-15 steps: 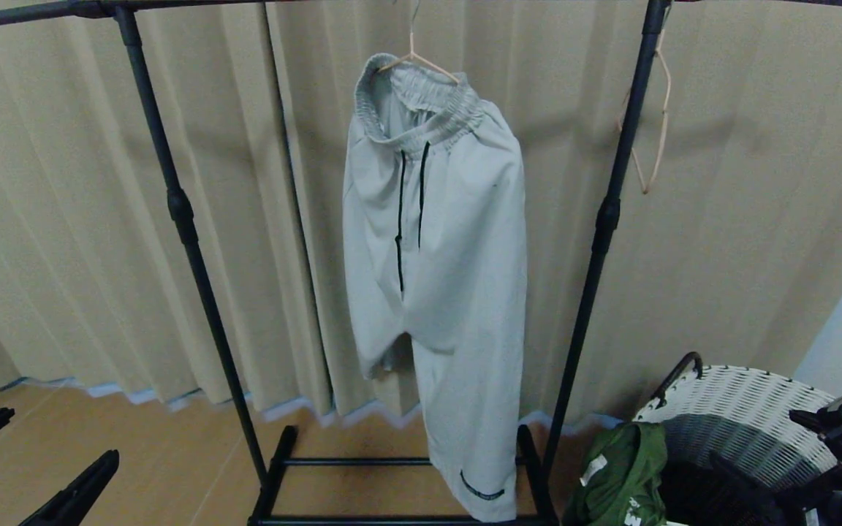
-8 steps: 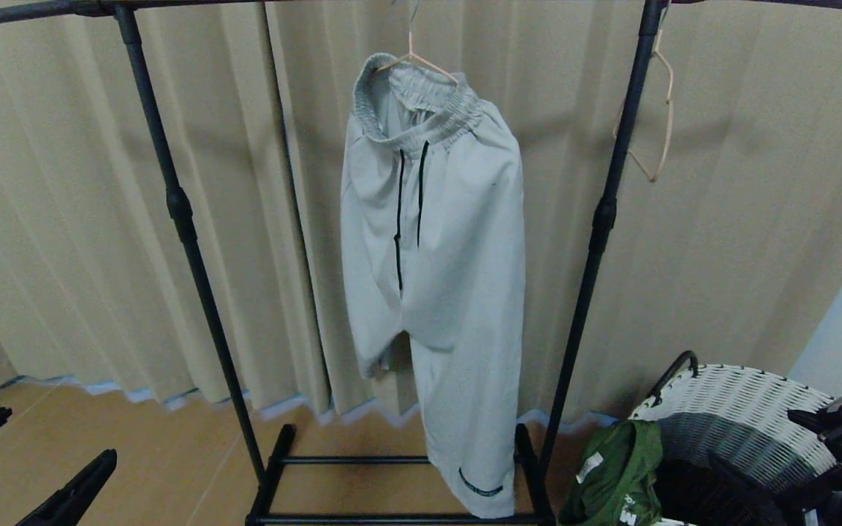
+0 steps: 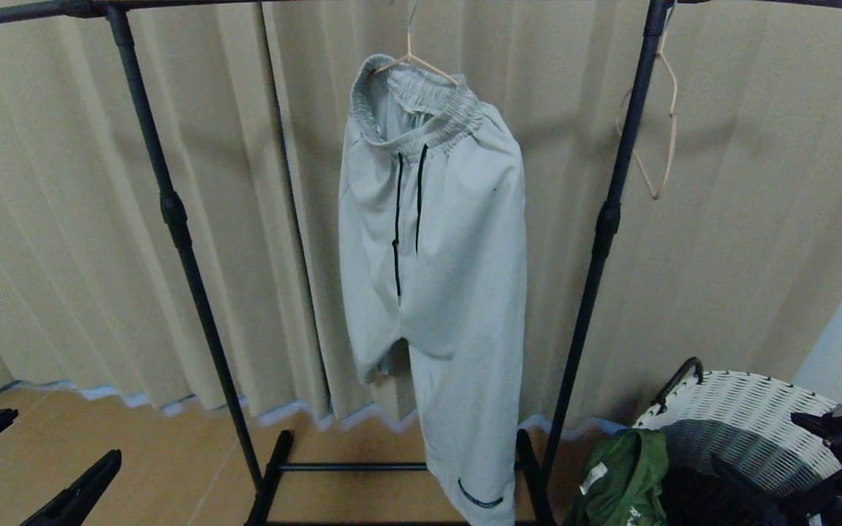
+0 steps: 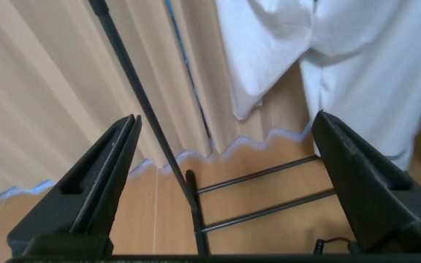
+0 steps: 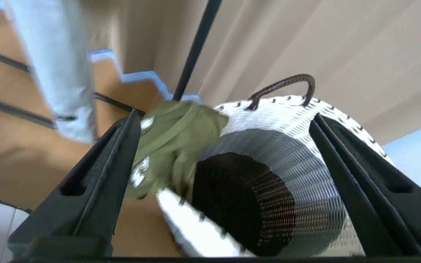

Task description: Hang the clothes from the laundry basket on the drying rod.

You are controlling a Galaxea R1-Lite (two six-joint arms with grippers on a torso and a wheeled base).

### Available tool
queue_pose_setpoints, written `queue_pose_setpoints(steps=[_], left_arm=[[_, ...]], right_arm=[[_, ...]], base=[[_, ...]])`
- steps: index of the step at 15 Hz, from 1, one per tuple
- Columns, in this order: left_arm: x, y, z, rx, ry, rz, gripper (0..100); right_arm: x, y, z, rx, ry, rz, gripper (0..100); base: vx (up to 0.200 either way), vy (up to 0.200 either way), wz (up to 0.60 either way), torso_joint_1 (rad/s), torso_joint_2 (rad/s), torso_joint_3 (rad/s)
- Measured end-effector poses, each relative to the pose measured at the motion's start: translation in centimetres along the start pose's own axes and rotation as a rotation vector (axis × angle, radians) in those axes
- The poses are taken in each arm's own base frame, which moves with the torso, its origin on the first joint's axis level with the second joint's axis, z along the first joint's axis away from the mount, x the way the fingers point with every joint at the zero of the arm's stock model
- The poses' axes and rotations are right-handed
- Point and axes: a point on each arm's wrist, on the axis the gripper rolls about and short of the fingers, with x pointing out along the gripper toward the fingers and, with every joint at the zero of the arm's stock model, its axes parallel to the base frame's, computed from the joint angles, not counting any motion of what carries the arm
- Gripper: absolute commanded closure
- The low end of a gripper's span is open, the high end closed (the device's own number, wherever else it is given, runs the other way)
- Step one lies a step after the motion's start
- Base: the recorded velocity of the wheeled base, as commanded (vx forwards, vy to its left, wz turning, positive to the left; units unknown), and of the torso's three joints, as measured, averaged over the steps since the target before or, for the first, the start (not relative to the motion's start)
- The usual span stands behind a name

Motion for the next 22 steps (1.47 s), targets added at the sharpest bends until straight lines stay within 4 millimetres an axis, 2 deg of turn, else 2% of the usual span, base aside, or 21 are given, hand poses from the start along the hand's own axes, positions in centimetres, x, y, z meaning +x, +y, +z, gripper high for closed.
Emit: queue_pose_setpoints(steps=[1, 9, 12, 14, 18, 22], left_arm=[[0.0, 0.0, 0.0, 0.0, 0.001, -0.001, 0], [-0.1, 0.0, 0.0, 0.002, -0.005, 0.0, 0], [-0.1, 0.0, -0.1, 0.003, -0.007, -0.003, 0], [-0.2, -0.1, -0.1, 0.004, -0.009, -0.01, 0], [-0.4, -0.2, 0.0, 0.007, -0.029, -0.026, 0], [-0.5, -0.2, 0.0, 0.008, -0.036, -0.027, 0]], right_arm=[[0.0, 0.0, -0.1, 0.0, 0.003, 0.0, 0], [-0.2, 0.1, -0.3, -0.001, 0.008, 0.009, 0], [0.5, 0.2, -0.7, -0.004, 0.062, 0.056, 0], [2.0, 0.1, -1.0, 0.005, 0.151, 0.063, 0], [6.9, -0.5, -0.9, 0.019, 0.303, 0.063, 0], [10.5, -0.3, -2.1, -0.057, 0.43, 0.071, 0]], base=[[0.2, 0.0, 0.0, 0.007, 0.0, 0.007], [0.0, 0.0, 0.0, 0.0, 0.0, 0.0], [0.0, 0.0, 0.0, 0.0, 0.0, 0.0], [0.0, 0.0, 0.0, 0.0, 0.0, 0.0], [0.0, 0.0, 0.0, 0.0, 0.0, 0.0], [0.0, 0.0, 0.0, 0.0, 0.0, 0.0]])
